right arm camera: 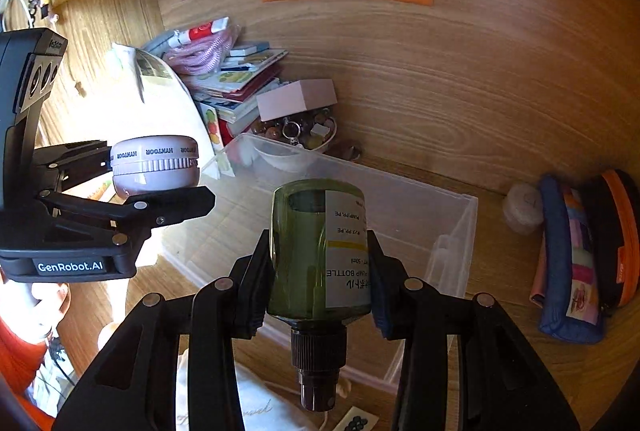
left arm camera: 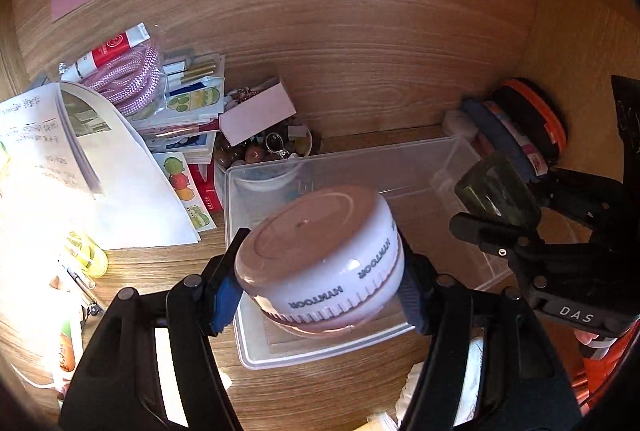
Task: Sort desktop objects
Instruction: 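Carry the jar with the left tool while the right tool carries the bottle over the clear bin, then open the left tool to drop the jar while the right tool drops the bottle into the bin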
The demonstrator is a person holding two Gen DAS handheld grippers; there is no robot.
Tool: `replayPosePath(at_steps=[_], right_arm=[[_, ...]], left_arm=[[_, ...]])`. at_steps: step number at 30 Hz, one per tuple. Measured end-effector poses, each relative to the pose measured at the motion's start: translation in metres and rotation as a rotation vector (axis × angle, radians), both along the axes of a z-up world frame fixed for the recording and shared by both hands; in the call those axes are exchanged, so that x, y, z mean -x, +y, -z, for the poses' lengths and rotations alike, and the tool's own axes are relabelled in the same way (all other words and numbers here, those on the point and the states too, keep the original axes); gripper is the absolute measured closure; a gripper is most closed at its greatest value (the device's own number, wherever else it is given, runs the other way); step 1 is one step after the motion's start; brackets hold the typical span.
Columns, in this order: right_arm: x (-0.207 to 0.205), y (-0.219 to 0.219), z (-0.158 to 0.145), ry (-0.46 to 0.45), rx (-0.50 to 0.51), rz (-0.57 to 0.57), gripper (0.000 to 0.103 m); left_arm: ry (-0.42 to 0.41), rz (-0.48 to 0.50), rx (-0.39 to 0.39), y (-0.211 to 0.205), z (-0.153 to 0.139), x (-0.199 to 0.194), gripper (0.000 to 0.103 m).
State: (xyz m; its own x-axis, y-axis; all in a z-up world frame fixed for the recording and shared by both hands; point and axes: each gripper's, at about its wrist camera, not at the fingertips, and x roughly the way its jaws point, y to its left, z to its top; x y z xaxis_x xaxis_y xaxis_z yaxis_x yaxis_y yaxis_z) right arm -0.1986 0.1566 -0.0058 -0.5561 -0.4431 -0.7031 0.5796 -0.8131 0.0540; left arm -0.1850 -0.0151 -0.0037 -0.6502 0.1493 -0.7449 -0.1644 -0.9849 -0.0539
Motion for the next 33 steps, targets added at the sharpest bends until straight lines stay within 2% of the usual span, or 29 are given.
replayPosePath(at_steps=[9, 17, 20, 22, 33], right_arm=[[0.03, -0.015, 0.016, -0.032, -0.052, -0.01, 0.065], [0.05, -0.015, 0.029, -0.07, -0.125, -0.014, 0.065], [0.053, -0.013, 0.033, -0.073, -0.152, -0.018, 0.065], [0.056, -0.012, 0.037, -0.087, -0.157, -0.023, 0.065], [0.065, -0.016, 0.056, -0.128, -0.217, -0.028, 0.065]], left_arm=[[-0.069, 0.013, 0.003, 0.002, 0.018, 0.032, 0.038], [-0.14, 0.006, 0.053, 0.005, 0.043, 0.051, 0.038], [-0.175, 0.014, 0.031, 0.003, 0.051, 0.056, 0.038], [-0.162, 0.013, 0.056, 0.006, 0.05, 0.055, 0.038], [-0.183, 0.037, 0.082, 0.019, 0.061, 0.062, 0.038]])
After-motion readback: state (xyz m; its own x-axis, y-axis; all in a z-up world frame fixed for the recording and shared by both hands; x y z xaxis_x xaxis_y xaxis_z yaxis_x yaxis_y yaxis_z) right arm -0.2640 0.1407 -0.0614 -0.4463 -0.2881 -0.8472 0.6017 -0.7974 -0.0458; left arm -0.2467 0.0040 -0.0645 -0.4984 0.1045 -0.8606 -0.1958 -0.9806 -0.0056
